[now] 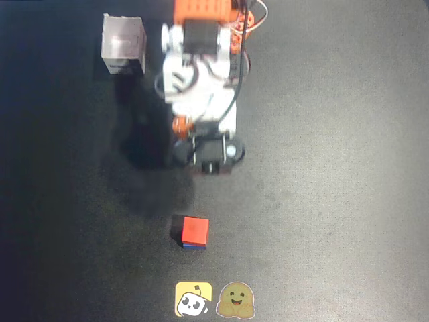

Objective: Put the red cube on top of the blue cube.

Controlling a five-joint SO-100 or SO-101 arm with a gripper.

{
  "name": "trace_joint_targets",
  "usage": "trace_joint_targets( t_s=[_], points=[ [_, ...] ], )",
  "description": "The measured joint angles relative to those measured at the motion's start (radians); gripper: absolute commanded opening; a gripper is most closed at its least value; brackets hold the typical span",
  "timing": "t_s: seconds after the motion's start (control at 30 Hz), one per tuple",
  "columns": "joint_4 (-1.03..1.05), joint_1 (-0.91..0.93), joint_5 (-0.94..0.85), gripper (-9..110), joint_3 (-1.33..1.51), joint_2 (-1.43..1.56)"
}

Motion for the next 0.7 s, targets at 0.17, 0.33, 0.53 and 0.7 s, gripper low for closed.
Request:
trace_joint_targets(
  t_s=[0.17,0.33,0.53,0.7],
  points=[
    [0.083,0.0,-0.002,0,0.084,0.118],
    [0.115,0.0,-0.002,0,0.187,0.229],
    [0.198,0.0,-0.002,0,0.342,0.502],
    [0.275,0.0,-0.002,0,0.454,0.719]
  ],
)
